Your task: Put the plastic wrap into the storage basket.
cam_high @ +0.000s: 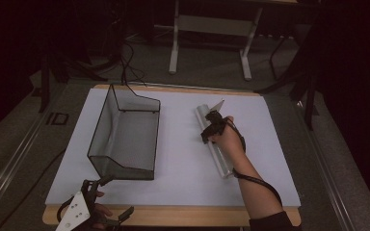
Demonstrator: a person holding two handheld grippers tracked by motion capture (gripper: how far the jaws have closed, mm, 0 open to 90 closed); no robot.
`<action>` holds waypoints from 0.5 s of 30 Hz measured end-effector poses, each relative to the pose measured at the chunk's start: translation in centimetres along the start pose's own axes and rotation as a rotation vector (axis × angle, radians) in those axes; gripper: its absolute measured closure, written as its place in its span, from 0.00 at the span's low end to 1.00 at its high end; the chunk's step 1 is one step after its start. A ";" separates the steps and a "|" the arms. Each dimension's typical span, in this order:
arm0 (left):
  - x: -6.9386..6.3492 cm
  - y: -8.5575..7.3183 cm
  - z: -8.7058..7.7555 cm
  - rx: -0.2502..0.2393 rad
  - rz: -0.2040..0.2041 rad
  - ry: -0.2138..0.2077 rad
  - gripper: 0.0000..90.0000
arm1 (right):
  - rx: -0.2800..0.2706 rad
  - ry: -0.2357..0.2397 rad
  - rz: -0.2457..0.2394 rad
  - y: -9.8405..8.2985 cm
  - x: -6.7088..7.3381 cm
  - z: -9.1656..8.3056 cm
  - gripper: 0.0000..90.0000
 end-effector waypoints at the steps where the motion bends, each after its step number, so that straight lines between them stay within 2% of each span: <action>1: 0.0 0.0 0.0 0.001 0.001 0.000 0.00 | 0.004 -0.005 0.002 0.0 0.0 0.0 0.33; 7: -0.1 0.0 0.1 0.003 0.004 -0.002 0.00 | 0.014 -0.041 -0.006 0.0 0.4 0.0 0.34; 11: -0.1 0.0 0.1 0.003 0.003 -0.001 0.00 | 0.034 -0.042 0.030 0.2 0.3 0.0 0.35; 15: 0.0 0.0 0.1 0.002 0.003 0.002 0.00 | 0.024 -0.042 0.055 0.2 0.3 -0.1 0.36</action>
Point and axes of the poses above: each handheld gripper's, and its own axes: z roughly forward along the jaws, y roughly out of its top, x roughly to its left, the point moved 5 cm from there along z, roughly forward along the jaws, and after that the axes turned 1 degree about -y, right-handed, at the moved point
